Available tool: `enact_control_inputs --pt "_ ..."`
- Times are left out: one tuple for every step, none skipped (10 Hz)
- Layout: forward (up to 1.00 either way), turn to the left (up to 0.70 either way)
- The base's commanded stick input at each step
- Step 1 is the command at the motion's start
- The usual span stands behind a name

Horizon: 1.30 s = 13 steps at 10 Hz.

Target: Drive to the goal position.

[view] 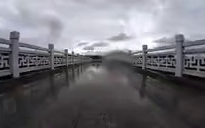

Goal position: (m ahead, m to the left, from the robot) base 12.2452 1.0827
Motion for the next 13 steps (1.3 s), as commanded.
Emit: enact_control_inputs --pt "0.41 -0.01" --pt "0.41 0.0" --pt "0.41 0.0" --pt "0.41 0.0" --pt "0.41 0.0" --pt "0.41 0.0" --pt "0.41 0.0" --pt "0.41 0.0" --pt "0.4 0.0" --pt "0.4 0.0" --pt "0.4 0.0" --pt "0.4 0.0" --pt "0.4 0.0"
